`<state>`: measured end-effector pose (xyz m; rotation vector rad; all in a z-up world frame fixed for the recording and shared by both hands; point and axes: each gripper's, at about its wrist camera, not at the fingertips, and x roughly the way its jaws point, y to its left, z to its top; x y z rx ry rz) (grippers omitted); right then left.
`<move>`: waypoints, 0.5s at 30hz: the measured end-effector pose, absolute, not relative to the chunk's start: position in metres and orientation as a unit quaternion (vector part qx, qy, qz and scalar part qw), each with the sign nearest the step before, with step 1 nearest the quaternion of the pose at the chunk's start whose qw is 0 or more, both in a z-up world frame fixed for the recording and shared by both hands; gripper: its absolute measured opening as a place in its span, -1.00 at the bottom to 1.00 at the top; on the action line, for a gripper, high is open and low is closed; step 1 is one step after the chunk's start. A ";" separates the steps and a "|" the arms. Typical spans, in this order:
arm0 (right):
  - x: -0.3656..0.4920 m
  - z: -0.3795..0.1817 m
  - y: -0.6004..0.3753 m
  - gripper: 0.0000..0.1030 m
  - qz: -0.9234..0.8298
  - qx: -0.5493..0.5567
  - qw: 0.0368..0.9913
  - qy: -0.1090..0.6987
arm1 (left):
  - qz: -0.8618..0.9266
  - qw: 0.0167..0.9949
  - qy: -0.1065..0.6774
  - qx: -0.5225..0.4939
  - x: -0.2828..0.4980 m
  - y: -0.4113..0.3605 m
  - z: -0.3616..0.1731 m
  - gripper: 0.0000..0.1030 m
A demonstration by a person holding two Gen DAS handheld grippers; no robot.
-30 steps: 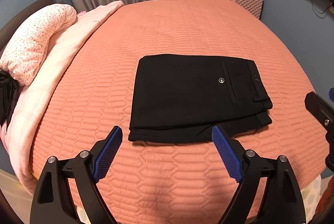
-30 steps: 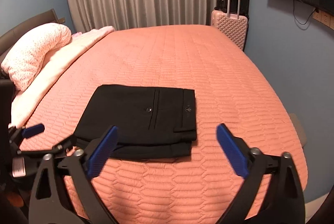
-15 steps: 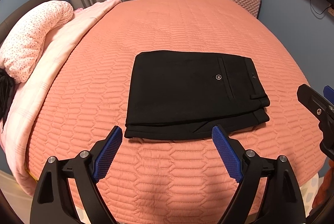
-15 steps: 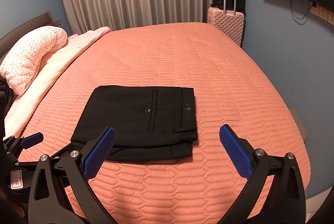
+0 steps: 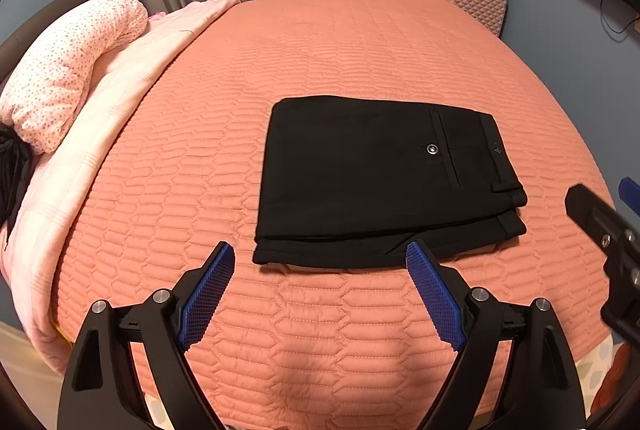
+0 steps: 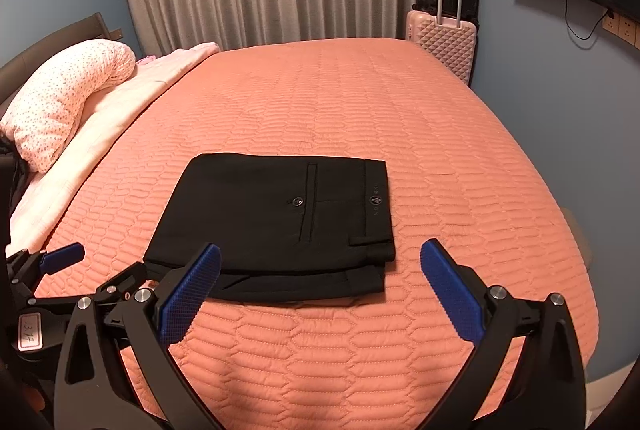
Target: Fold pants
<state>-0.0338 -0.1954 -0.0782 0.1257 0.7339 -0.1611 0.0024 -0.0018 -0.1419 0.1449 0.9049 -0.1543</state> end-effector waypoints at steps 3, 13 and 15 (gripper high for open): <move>-0.036 -0.077 -0.191 0.91 -0.075 0.057 0.929 0.358 | -0.072 0.895 0.435 0.068 0.001 0.001 -0.140 0.67; -0.043 -0.080 -0.180 0.91 -0.066 0.051 0.929 0.361 | -0.069 0.897 0.432 0.066 -0.007 0.006 -0.140 0.67; -0.043 -0.080 -0.179 0.91 -0.066 0.051 0.928 0.362 | -0.071 0.896 0.434 0.057 -0.008 0.008 -0.142 0.67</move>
